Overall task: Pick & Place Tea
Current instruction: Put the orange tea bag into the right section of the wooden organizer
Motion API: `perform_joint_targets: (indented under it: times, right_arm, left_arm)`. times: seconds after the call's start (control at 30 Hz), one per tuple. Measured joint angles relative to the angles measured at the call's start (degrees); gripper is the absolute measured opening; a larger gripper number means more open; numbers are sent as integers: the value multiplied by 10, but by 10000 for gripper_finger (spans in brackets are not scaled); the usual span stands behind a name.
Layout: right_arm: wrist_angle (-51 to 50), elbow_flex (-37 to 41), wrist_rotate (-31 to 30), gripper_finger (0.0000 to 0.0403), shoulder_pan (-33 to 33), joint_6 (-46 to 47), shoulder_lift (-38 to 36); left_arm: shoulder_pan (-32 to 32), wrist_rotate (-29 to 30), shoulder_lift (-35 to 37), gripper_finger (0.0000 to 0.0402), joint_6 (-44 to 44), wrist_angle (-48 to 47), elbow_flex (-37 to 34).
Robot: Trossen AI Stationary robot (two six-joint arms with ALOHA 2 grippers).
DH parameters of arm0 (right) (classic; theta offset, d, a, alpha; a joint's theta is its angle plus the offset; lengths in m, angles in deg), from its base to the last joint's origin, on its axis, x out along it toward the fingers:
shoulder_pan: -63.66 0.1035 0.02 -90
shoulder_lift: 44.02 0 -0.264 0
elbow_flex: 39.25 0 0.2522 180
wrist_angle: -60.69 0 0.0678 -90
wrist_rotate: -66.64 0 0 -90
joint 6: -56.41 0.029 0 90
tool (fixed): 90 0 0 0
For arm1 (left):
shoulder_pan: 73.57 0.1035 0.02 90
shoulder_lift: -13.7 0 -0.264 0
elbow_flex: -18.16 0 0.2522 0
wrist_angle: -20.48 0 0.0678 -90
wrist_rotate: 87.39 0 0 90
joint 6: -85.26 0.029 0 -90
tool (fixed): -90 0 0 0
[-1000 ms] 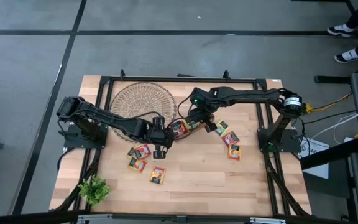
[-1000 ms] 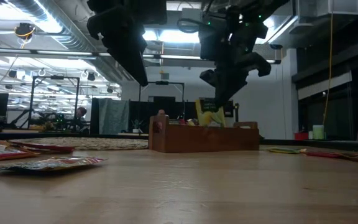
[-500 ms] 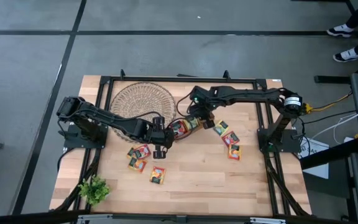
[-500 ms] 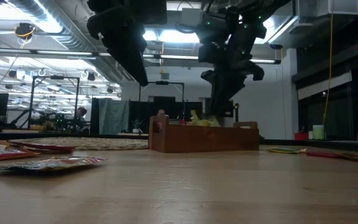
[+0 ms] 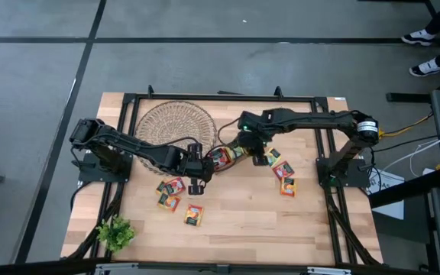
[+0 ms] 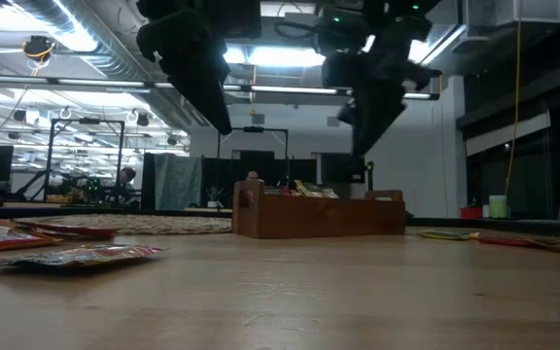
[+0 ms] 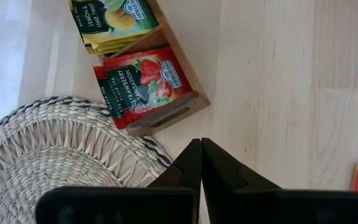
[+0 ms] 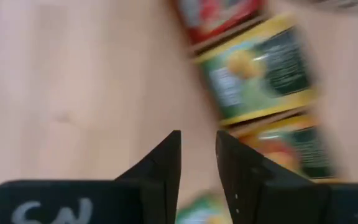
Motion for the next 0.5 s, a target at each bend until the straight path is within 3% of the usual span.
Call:
perform_joint_targets:
  times: [0.07,0.13,0.3,0.5]
  right_arm:
    - [16,30,36,102,9,54,-18]
    - [42,59,23,102,26,127,-42]
    - [124,125,-85,102,104,292,-96]
    - [319,194,-166,102,201,376,-109]
  left_arm:
    - [0,-3,0,5,9,-2,0]
    - [0,-11,0,7,27,-6,0]
    - [0,-49,0,4,76,-5,-4]
    - [0,-103,6,4,88,50,-51]
